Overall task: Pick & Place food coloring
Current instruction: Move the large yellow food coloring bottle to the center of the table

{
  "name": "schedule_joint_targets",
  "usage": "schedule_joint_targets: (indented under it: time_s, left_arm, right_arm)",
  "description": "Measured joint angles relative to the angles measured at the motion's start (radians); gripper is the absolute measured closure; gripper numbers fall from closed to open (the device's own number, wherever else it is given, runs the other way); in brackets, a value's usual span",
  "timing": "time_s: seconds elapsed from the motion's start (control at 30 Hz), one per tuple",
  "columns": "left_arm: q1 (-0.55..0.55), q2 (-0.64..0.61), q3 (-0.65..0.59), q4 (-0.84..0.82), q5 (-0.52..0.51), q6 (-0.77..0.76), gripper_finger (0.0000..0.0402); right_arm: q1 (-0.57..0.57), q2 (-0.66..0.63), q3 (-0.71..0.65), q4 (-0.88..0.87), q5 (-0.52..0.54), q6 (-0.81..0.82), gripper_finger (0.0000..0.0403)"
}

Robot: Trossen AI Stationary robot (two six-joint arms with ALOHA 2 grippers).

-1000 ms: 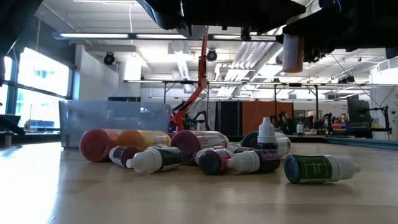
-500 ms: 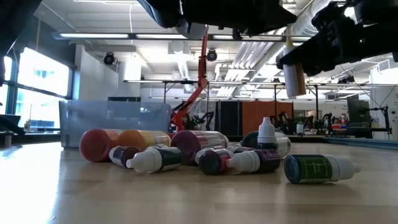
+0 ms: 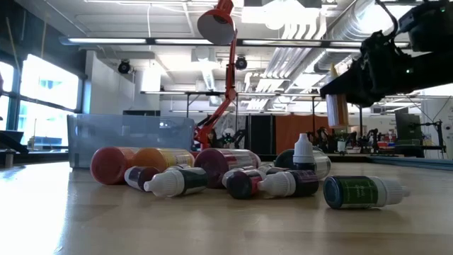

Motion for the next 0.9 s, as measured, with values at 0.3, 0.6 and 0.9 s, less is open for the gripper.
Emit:
schedule_joint_targets:
  time_s: [0.3, 0.6, 0.9]
  left_arm:
    - [-0.021, -0.167, 0.001, -0.137, -0.004, -0.004, 0.0257]
    - [-0.026, -0.176, 0.001, -0.17, -0.026, 0.001, 0.0257]
    - [-0.033, -0.203, 0.0, -0.246, -0.321, 0.079, 0.0257]
  right_arm:
    - [-0.076, 0.204, 0.049, 0.183, -0.039, 0.06, 0.0257]
    - [-0.075, 0.48, 0.226, 0.181, 0.034, -0.006, 0.0257]
    - [-0.103, 0.78, 0.308, 0.488, 0.058, -0.039, 0.0258]
